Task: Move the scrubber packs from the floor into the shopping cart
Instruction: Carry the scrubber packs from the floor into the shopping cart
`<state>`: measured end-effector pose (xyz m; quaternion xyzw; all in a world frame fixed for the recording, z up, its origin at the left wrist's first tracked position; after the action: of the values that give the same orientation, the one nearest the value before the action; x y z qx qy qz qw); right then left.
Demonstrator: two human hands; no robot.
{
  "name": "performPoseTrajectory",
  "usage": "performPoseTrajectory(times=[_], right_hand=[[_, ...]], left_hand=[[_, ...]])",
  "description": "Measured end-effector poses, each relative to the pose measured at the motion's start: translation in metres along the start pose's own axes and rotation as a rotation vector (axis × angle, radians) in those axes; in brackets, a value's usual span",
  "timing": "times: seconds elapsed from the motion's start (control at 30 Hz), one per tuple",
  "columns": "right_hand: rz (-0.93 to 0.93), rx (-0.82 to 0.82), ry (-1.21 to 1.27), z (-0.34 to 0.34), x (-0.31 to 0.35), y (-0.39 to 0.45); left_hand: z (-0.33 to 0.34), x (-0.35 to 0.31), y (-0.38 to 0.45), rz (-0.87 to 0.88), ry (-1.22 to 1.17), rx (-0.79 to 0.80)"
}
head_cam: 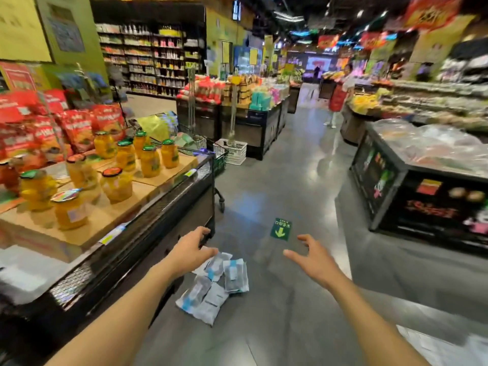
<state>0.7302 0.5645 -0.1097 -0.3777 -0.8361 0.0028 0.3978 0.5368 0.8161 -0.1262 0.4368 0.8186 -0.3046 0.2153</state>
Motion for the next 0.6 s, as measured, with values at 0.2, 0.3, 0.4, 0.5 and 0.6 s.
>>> performPoseTrajectory(times=[0.2, 0.3, 0.4, 0.5, 0.6], right_hand=[[0.075, 0.039, 0.037, -0.009, 0.002, 0.116], [0.106, 0.069, 0.018, -0.017, 0.003, 0.178], [0.147, 0.072, -0.095, -0.024, -0.002, 0.243], [0.172, 0.101, -0.139, -0.018, -0.015, 0.313], [0.194, 0.186, -0.119, 0.006, -0.041, 0.393]], left_hand=[[-0.009, 0.016, 0.131, -0.013, -0.090, 0.084], [-0.017, 0.034, 0.188, -0.052, -0.153, 0.118], [-0.025, 0.055, 0.246, -0.086, -0.241, 0.126], [-0.026, 0.082, 0.309, -0.128, -0.288, 0.125], [-0.017, 0.110, 0.375, -0.161, -0.299, 0.121]])
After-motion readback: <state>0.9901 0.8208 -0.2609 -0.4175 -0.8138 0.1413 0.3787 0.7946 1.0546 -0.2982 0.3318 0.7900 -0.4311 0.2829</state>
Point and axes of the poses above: each hand's wrist, its own y-axis towards the middle knuckle, its own z-axis out of the palm, x = y × z, the point moved 3 cm from there along y, towards the middle knuckle, and after that the axes turned 15 degrees about x, right-handed, at the moved point
